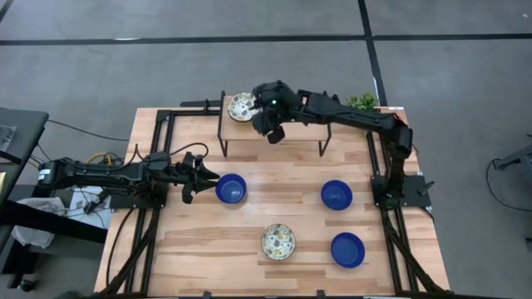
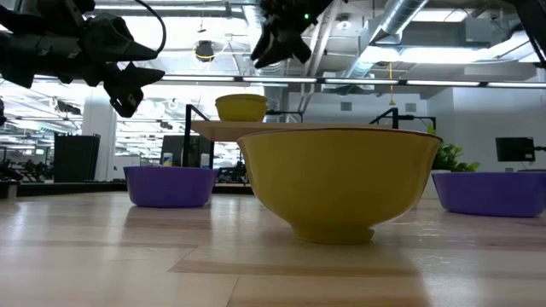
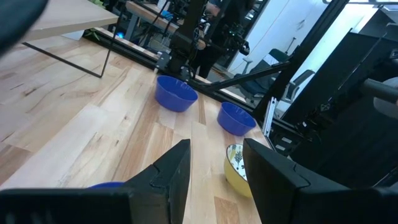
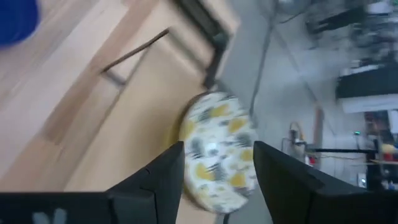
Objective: Pick & Place Mini bowls
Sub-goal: Stack the top yellow bowl on the yellow bowl on the shelf
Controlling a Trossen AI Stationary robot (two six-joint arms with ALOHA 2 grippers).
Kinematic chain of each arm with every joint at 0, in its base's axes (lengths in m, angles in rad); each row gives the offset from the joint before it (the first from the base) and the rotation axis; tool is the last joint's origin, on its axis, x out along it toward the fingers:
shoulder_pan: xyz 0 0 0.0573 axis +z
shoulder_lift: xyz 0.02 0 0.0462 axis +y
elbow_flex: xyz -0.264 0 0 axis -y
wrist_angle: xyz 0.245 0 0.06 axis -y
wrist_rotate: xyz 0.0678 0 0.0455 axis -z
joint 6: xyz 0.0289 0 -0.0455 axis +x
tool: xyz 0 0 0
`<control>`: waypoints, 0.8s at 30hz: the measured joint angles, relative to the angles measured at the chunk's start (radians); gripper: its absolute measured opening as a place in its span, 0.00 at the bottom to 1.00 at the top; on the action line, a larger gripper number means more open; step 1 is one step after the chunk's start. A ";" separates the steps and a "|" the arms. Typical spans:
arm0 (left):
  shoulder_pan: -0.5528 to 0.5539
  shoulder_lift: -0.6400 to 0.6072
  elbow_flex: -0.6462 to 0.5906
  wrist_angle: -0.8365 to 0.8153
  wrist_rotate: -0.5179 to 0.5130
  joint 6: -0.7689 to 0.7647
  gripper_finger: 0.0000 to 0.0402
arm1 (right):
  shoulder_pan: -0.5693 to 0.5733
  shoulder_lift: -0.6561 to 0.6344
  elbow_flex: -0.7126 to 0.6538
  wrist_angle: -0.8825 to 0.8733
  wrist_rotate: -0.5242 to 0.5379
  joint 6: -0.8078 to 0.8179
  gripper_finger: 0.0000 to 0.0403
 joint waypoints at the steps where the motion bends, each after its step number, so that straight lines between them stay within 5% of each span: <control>1: 0.000 0.000 0.000 0.000 0.000 0.000 0.36 | -0.010 -0.003 0.000 0.008 -0.003 0.014 0.45; 24: 0.000 0.000 0.000 0.011 0.000 -0.001 0.36 | -0.111 0.076 -0.002 0.025 -0.047 0.082 0.44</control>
